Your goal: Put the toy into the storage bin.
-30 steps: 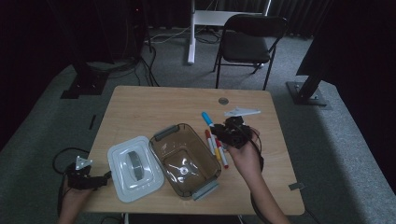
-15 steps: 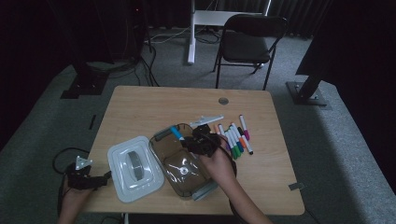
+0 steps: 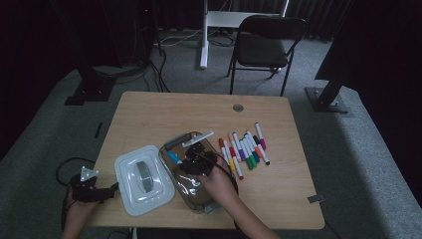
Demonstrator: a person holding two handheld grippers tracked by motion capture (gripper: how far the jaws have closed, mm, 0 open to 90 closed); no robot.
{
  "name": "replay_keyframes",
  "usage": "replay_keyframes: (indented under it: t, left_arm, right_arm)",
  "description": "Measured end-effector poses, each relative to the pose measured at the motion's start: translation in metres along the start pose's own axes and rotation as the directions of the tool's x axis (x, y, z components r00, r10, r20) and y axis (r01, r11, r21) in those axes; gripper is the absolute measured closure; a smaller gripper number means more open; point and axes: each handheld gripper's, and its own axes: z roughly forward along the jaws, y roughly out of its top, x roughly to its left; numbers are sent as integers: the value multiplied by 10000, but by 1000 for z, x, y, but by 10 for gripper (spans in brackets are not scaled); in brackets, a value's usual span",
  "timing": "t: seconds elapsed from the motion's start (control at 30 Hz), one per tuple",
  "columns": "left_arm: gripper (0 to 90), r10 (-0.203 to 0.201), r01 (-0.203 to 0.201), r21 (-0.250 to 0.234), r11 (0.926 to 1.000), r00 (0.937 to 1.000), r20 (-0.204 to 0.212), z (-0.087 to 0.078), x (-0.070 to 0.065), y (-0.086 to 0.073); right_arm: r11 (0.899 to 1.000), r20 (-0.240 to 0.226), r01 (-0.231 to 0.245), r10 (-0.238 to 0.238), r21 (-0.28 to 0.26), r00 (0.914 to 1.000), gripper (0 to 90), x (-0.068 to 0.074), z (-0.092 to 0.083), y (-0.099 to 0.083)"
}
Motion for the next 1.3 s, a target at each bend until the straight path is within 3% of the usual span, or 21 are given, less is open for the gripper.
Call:
replay_keyframes:
  t: [0.43, 0.77, 0.9, 1.0, 1.1, 1.3]
  left_arm:
    - [7, -2, 2, 0, 10000, 10000, 2, 0, 0, 0]
    - [7, -2, 2, -16, 10000, 10000, -5, 0, 0, 0]
    - [7, 0, 0, -14, 10000, 10000, -4, 0, 0, 0]
    - [7, 2, -2, -14, 10000, 10000, -5, 0, 0, 0]
    - [7, 2, -2, -11, 10000, 10000, -6, 0, 0, 0]
    - [7, -3, 3, -3, 10000, 10000, 0, 0, 0, 0]
  right_arm:
    - [9953, -297, 84, -55, 968, 9995, 766, 5, 20, -4]
    - [9762, -514, 360, -256, 2140, 9983, 765, 2, 33, -3]
    - [9587, -609, 535, -379, 2793, 9974, 764, 2, 43, -3]
    - [9528, -591, 598, -442, 2975, 9973, 763, 3, 47, -2]
    - [9367, -851, 719, -453, 3428, 9953, 759, 3, 55, -2]
    - [9038, -943, 657, -282, 4229, 9951, 759, -2, 71, -1]
